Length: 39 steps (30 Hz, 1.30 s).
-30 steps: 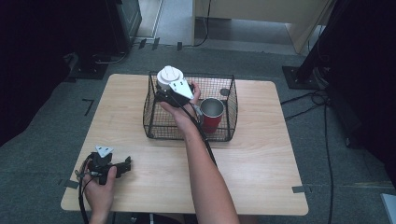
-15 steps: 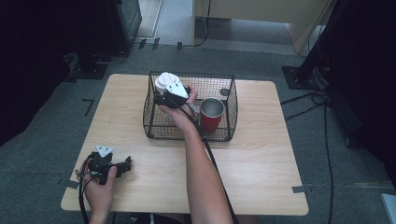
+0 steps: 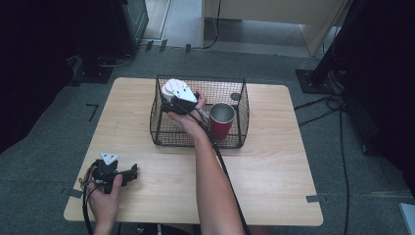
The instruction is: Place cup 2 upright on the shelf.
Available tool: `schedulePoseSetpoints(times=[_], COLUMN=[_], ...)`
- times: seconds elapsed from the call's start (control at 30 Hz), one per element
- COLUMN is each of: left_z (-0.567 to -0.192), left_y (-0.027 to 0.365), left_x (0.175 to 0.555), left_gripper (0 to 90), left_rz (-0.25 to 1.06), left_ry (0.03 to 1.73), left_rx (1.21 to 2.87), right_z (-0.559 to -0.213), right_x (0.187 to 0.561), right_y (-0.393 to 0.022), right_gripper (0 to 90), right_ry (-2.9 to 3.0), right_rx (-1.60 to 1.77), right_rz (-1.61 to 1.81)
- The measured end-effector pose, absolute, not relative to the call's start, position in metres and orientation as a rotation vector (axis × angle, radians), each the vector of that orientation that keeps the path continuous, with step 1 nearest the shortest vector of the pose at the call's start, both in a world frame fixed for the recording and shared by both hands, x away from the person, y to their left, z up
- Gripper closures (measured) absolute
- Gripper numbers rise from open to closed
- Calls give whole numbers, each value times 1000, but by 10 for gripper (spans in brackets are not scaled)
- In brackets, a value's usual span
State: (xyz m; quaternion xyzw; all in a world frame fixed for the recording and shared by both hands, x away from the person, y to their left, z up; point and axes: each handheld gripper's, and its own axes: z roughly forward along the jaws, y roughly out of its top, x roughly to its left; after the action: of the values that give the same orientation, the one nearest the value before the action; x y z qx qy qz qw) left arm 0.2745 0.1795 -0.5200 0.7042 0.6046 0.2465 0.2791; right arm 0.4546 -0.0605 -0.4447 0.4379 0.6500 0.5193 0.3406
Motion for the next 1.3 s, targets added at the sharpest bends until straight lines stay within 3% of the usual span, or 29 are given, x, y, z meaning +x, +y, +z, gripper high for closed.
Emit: schedulePoseSetpoints(times=[0.13, 0.2, 0.37, 1.3], left_z=[-520, -520, -520, -520], left_y=[180, 180, 180, 180], left_x=[274, 274, 274, 275], left_gripper=[4, 4, 4, 4], left_rz=[661, 661, 661, 663], left_ry=[1622, 1622, 1621, 1621], left_rx=[1888, 1889, 1891, 1889], right_z=[-443, -442, -432, -390], right_x=[453, 452, 449, 414], right_y=[-62, -63, -69, -85], right_gripper=[123, 42, 10, 19], right_ry=[1713, 1716, 1723, 1652], right_rx=[1109, 1103, 1071, 1044], right_rz=[1333, 1337, 1383, 1494])
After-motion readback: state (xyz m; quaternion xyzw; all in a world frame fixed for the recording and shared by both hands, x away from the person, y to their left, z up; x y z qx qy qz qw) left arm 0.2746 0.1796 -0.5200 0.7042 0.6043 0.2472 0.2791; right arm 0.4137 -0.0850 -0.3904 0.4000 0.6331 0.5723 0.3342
